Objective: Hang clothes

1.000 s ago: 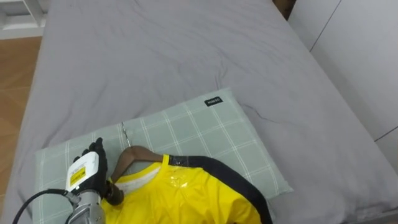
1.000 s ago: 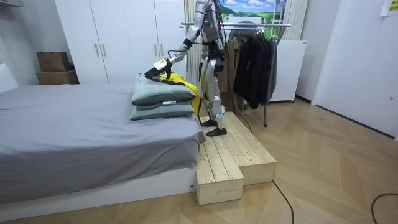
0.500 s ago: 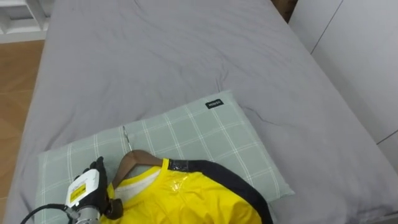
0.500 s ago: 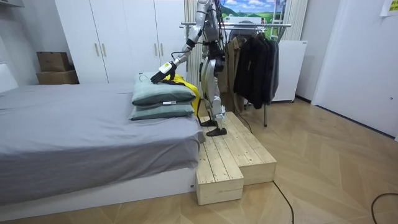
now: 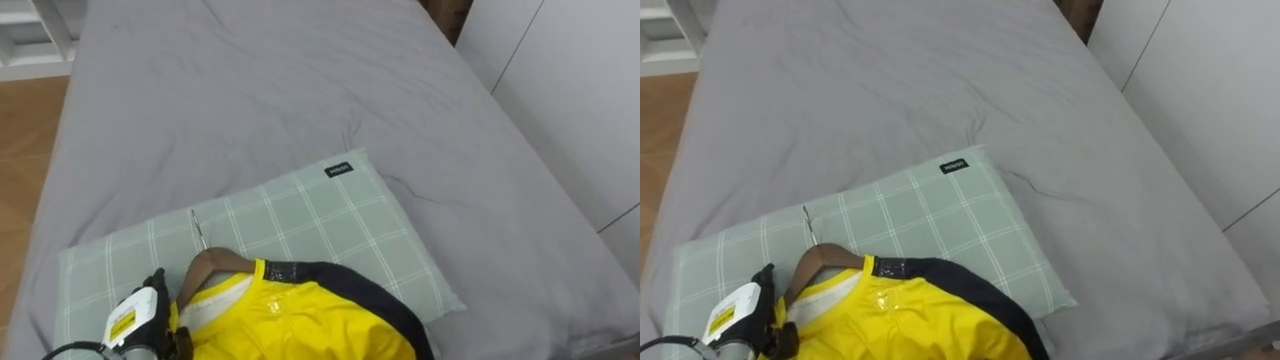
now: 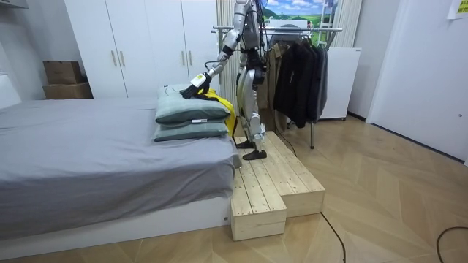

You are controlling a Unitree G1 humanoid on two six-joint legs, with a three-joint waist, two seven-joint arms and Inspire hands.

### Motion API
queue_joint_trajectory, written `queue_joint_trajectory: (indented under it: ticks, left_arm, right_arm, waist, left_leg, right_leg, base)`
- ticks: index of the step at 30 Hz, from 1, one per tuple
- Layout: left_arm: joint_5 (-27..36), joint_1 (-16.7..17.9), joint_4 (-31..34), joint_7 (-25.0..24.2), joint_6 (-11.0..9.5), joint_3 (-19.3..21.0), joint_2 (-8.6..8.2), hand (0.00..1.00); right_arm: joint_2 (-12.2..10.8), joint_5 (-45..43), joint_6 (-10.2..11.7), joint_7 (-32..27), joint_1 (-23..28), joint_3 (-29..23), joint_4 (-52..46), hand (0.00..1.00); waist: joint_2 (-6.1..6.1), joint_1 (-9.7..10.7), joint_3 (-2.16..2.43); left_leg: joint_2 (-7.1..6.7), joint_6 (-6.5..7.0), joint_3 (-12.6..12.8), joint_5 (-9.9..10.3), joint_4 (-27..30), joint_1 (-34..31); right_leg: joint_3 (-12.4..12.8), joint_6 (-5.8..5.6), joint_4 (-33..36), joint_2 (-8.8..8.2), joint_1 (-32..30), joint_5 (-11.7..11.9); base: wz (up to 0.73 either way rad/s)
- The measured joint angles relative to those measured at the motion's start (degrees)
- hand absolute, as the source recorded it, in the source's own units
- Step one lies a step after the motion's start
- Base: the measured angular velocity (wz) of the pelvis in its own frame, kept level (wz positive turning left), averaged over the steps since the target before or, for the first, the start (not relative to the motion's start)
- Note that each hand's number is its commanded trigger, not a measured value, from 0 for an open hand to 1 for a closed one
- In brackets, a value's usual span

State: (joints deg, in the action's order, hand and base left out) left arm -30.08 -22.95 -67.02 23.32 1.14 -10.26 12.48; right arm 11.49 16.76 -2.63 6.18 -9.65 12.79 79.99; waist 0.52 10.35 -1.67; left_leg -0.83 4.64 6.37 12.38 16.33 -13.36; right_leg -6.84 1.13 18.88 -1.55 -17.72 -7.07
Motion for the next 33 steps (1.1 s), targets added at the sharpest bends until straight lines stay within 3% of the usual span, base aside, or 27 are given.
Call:
queue_joint_trajectory:
  ticks: [6,19,20,21,22,24,27,33]
  left_arm:
    - [0.1,0.0,0.0,-0.6,1.0,0.0,-0.02,0.0]
    - [0.4,-1.3,0.0,-3.8,1.0,0.1,0.23,0.0]
    - [0.5,-1.3,0.0,-3.9,1.0,0.1,0.24,0.21]
    - [0.8,-1.3,0.0,-4.0,1.0,0.0,0.24,0.79]
    - [1.5,-1.5,0.0,-4.3,1.0,0.0,0.24,0.97]
    - [3.2,-2.0,0.0,-5.0,1.0,-0.1,0.4,1.0]
    - [3.6,-3.0,-0.1,-5.1,0.9,0.0,0.87,1.0]
    - [3.9,-6.0,-0.1,-3.8,0.9,0.0,2.84,1.0]
  right_arm:
    - [0.0,0.5,-0.6,0.0,-0.2,1.6,0.1,0.0]
    - [0.1,1.0,-0.5,0.7,-0.2,1.7,0.1,0.0]
    - [0.1,1.0,-0.5,0.9,-0.2,1.7,0.1,0.0]
    - [0.1,1.0,-0.5,0.9,-0.2,1.7,0.1,0.0]
    - [0.1,1.2,-0.4,0.9,-0.4,1.9,0.1,0.0]
    - [0.2,1.7,-0.4,1.0,-0.5,2.3,0.1,0.0]
    - [0.4,1.7,0.2,1.1,-0.6,2.3,0.1,0.0]
    - [0.6,1.8,0.2,0.6,-0.6,2.3,0.0,0.0]
  waist:
    - [0.44,-0.3,0.08]
    - [0.65,-0.3,0.17]
    - [0.65,-0.3,0.17]
    - [0.64,-0.3,0.15]
    - [0.59,-0.4,0.1]
    - [0.55,-0.4,-0.07]
    - [0.46,-0.3,-0.7]
    - [0.05,0.0,-0.95]
  left_leg:
    - [0.03,0.0,0.6,0.0,-0.1,-0.5]
    - [0.07,0.0,-0.1,0.0,0.3,-2.1]
    - [0.07,0.0,-0.2,0.0,0.3,-2.1]
    - [0.07,0.0,-0.3,0.0,0.3,-2.2]
    - [0.07,0.0,-0.3,0.0,0.3,-2.2]
    - [0.08,0.0,-0.4,0.0,0.3,-2.2]
    - [0.07,0.0,-0.5,0.0,0.3,-2.4]
    - [0.06,-0.01,-1.2,0.0,1.3,-3.0]
  right_leg:
    - [-0.4,0.13,-0.1,-0.06,-0.5,0.1]
    - [-1.3,0.52,-0.2,-0.16,-1.7,0.3]
    - [-1.4,0.53,-0.2,-0.22,-1.7,0.3]
    - [-1.5,0.53,-0.2,-0.23,-1.7,0.3]
    - [-1.6,0.53,-0.2,-0.23,-1.7,0.3]
    - [-1.6,0.53,-0.2,-0.25,-1.7,0.3]
    - [-1.8,0.53,-0.1,-0.33,-1.7,0.3]
    - [-2.6,0.52,-0.1,-0.44,-1.9,0.3]
  base:
    - [-0.04]
    - [0.02]
    - [0.07]
    - [0.05]
    - [0.03]
    - [0.0]
    - [0.03]
    - [0.06]
